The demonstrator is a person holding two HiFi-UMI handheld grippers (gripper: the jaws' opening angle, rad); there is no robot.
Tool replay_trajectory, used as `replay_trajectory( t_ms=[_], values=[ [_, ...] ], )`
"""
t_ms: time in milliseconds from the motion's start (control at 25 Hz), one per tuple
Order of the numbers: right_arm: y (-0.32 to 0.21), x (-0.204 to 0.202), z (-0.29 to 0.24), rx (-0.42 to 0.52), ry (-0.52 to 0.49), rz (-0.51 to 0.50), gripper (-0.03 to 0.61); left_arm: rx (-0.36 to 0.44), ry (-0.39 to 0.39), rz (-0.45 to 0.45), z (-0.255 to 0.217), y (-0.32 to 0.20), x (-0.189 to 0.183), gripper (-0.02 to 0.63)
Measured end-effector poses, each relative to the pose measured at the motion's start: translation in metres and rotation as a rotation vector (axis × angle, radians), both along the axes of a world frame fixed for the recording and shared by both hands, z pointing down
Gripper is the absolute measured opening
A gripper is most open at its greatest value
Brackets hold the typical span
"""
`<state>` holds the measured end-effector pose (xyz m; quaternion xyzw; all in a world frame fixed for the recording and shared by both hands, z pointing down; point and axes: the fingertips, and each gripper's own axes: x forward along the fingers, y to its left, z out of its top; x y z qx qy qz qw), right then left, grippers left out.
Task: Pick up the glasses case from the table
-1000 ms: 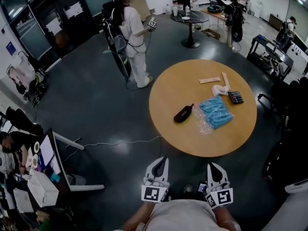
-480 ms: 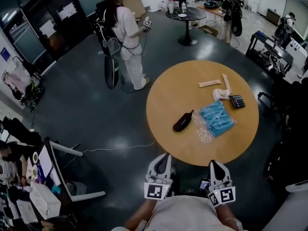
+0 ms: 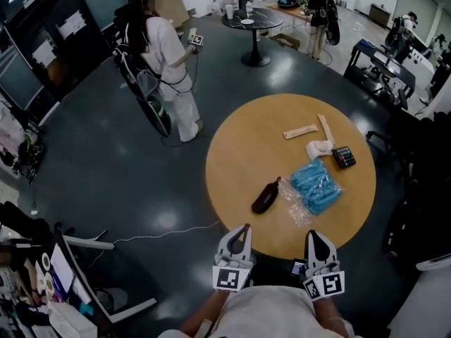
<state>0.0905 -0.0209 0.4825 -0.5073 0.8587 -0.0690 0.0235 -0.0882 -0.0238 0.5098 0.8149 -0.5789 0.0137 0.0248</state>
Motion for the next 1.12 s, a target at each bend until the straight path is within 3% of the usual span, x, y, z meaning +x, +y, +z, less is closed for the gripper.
replay_trajectory(
  t_ms=[480,640,760,1120],
  values=[
    [-0.051,0.014,0.009,-0.024,0.007,-0.024,0.015,-0.05,0.02,-0.003,0.019,-0.057,0.022,0.008],
    [-0.067,0.022,0.01,-0.023,-0.01,-0.057,0.015,-0.083,-0.023,-0.008,0.03,-0.071,0.032,0.008],
    [-0.082,0.03,0.012,-0.022,-0.014,-0.064,0.015,-0.058,-0.059,-0.004,0.036,-0.085,0.034,0.008],
    [-0.116,0.037,0.015,-0.043,-0.016,-0.002,0.015,-0.12,-0.044,0.036,0.054,-0.134,0.032,0.008]
  ],
)
